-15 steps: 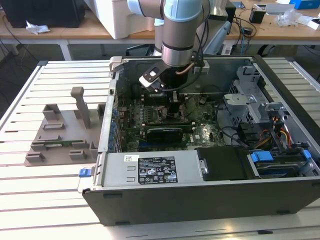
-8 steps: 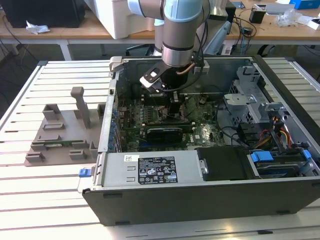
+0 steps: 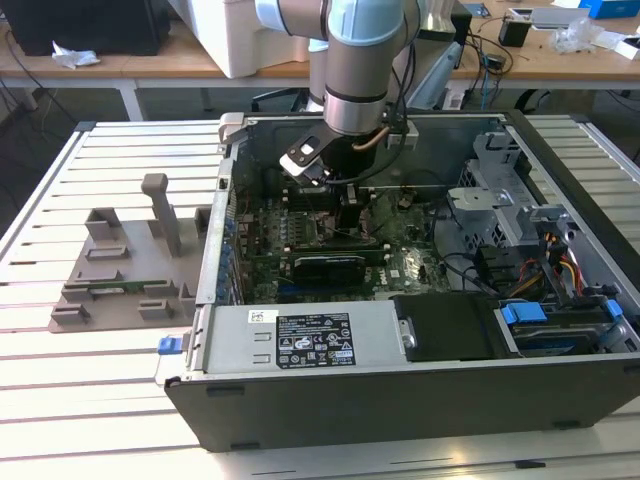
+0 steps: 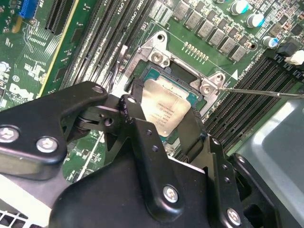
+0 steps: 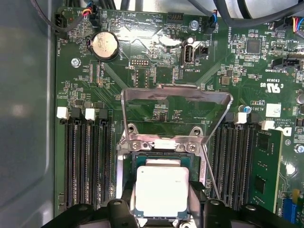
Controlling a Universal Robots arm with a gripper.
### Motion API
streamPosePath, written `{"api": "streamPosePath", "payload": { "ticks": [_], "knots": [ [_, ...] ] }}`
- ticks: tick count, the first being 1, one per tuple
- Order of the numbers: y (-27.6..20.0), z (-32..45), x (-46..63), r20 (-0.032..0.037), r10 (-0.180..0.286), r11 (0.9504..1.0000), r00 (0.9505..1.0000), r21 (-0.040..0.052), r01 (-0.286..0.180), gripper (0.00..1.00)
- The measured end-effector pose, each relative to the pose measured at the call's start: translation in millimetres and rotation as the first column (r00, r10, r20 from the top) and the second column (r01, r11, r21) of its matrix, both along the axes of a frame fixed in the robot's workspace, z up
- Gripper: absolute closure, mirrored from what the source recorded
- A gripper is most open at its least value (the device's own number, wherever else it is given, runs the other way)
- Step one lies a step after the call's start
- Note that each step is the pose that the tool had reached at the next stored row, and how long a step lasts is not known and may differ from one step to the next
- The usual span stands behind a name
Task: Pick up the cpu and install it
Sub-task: 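Place the cpu into insertion slot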
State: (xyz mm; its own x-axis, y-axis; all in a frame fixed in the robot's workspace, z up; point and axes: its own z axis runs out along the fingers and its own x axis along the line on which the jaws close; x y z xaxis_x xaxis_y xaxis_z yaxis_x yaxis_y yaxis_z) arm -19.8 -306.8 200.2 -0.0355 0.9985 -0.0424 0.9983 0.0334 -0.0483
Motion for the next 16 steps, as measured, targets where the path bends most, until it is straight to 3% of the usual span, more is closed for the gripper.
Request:
{"api": "streamPosePath", "payload": {
  "ticks": [1, 5, 7, 10, 11, 12, 16],
  "knots": [
    [0.0, 0.0, 0.0, 0.0, 0.0, 1.0, 1.0, -0.0001, 0.0, 0.4],
    [-0.1, 3.5, 0.0, -0.0002, 0.0, 1.0, 1.0, -0.0004, 0.0, 0.4],
    [0.3, 11.9, 0.0, -0.0002, 0.0, 1.0, 1.0, -0.0003, 0.0, 0.4],
    [4.5, 25.6, 0.0, -0.0002, 0.0, 1.0, 1.0, -0.0005, 0.0, 0.41],
    [4.9, 29.4, 0.0, -0.0002, 0.0, 1.0, 1.0, -0.0004, 0.0, 0.54],
    [5.1, 31.4, 0.0, -0.0001, 0.0, 1.0, 1.0, -0.0003, 0.0, 0.54],
    [6.4, 44.1, 0.0, -0.0001, 0.0, 1.0, 1.0, -0.0004, 0.0, 0.72]
  ]
}}
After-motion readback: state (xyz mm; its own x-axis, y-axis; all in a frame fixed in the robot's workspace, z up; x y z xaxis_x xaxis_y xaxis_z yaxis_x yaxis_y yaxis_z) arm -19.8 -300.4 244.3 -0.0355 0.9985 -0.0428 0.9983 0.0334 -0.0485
